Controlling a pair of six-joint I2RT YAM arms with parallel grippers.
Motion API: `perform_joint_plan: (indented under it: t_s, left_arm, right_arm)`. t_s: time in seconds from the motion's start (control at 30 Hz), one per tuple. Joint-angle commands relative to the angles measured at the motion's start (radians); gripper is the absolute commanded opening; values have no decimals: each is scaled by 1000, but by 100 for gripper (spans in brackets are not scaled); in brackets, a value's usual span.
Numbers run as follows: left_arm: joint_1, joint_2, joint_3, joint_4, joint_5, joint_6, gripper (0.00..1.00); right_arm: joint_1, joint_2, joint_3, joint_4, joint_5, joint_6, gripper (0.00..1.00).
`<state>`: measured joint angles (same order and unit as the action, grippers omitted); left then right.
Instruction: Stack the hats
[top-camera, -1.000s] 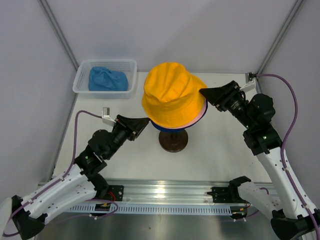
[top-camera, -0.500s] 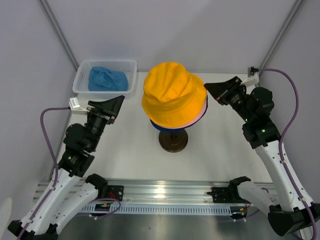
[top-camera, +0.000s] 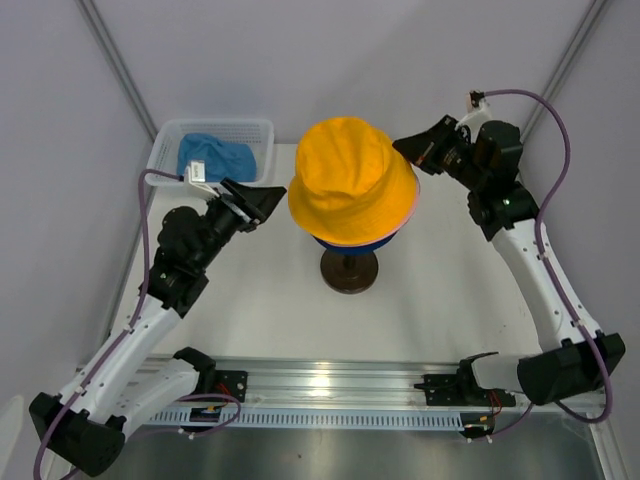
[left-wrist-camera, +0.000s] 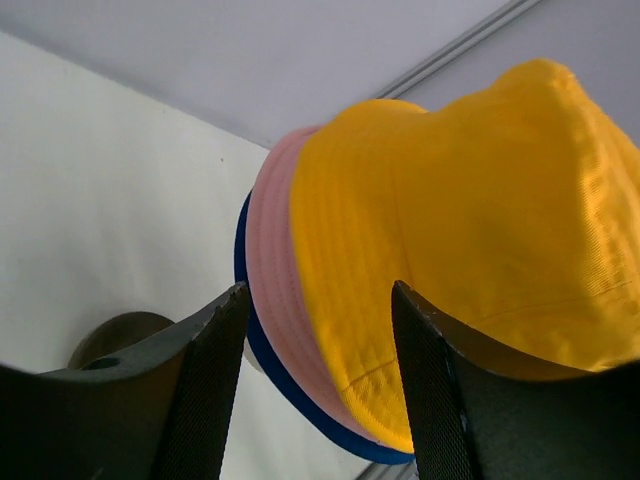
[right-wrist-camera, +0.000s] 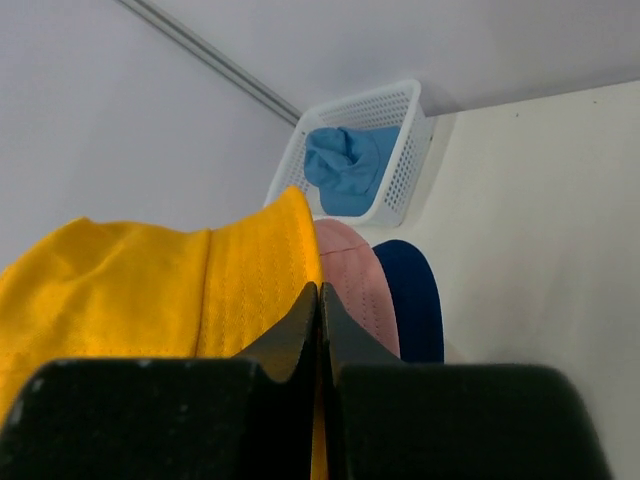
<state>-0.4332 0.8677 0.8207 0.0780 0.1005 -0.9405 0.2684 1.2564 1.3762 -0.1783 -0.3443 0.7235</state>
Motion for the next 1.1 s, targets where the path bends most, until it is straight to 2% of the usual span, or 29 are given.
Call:
perform_joint_plan:
  t_s: [0.0,0.17,0.3,0.4,0.57,0.8,0.97,1.07]
  left_arm:
    - [8,-36,77,6,-17,120,63]
    - [16,-58,132,-21,-50,204,65]
    - [43,-12,172,-26,-1,198,66]
    - [73,39,185,-20,56,166,67]
    - [114,122,193,40,180,77,66]
    - [116,224,212,103,336,-14,63]
    - [116,211,208,98,343,-1,64]
    - [116,202,213,80,366,15,61]
  right_arm:
    - [-18,118,122,-50,-96,-107,0]
    - [-18,283,320,-87,-246,-183,4]
    - [-12,423,477,-125,-392,-202,3]
    - [9,501,555,-135,-436,-225,3]
    - [20,572,593,-124,-456,-228,5]
    - [22,627,597,-142,-490,-246,2]
    - [26,623,561,-165,-472,-286,2]
    - [26,618,564,-196,-457,-311,6]
